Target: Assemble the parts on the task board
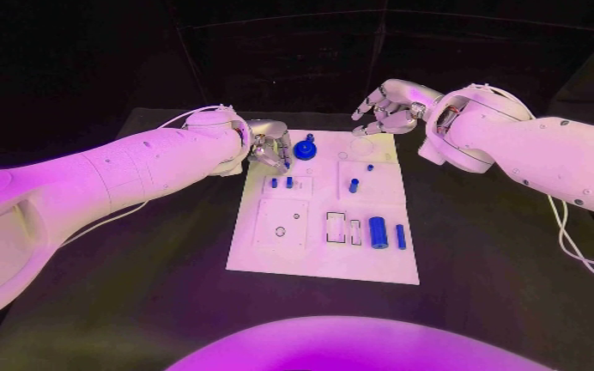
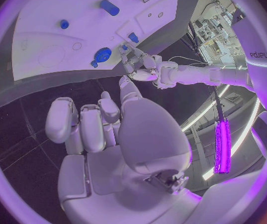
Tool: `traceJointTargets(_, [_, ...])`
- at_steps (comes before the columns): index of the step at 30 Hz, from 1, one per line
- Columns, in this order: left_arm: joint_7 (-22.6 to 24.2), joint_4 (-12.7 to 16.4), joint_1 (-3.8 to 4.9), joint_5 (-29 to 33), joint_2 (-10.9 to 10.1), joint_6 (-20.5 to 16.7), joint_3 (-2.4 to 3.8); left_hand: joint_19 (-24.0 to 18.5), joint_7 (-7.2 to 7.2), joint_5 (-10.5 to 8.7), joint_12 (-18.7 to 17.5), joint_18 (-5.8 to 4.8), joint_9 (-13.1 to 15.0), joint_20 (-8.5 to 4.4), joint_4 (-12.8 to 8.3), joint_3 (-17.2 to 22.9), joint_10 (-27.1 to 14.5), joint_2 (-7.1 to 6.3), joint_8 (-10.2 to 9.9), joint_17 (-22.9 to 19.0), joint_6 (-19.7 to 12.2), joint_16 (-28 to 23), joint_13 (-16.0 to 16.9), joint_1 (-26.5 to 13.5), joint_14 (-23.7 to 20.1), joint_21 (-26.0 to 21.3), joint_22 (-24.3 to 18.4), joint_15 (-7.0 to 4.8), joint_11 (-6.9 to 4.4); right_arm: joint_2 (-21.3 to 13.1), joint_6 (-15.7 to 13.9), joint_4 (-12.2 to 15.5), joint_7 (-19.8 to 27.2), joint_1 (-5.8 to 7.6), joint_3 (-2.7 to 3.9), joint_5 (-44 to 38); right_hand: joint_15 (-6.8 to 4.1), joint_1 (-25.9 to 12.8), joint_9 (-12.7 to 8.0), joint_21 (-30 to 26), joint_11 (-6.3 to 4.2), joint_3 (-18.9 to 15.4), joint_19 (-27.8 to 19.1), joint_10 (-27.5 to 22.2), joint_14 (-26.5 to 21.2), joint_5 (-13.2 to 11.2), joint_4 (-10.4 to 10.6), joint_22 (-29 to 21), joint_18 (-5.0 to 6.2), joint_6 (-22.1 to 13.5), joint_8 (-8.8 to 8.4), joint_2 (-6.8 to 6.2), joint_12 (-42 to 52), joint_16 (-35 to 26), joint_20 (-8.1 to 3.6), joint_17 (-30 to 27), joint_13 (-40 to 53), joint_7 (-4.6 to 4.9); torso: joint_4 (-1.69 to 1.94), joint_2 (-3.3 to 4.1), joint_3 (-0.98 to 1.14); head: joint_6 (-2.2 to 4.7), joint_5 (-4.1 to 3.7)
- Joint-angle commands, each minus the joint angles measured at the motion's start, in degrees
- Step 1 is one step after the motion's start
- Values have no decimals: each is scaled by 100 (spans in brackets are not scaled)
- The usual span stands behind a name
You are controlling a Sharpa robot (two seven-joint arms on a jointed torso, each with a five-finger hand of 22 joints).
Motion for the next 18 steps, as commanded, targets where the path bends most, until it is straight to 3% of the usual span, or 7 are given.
traceJointTargets(1, [-99,-14,7,25,19,102,2,20,56,4,-58,-93,-14,28,17,30,-56,15,-76,-18,-34,6,-2,-67,12,22,-5,-13,45,5,7,0,16,11,4,-14,-54,30,-3,-21,-12,-23,-23,-41,176,19,11,-8,49,3,28,30,-1,-30,-1,-9,-7,-1,8,2,-3,-7,-1])
traceJointTargets(18, [-160,-23,6,25,-3,85,2,-6,117,4,-175,-87,-27,72,-18,61,-134,-36,-329,-102,-315,7,8,-79,-9,0,-18,37,102,-22,0,-19,4,12,4,-14,-54,29,-3,-28,-11,-27,-31,-48,170,19,15,-21,52,3,30,31,-10,-48,-1,-34,-17,-1,8,-2,1,-2,-8])
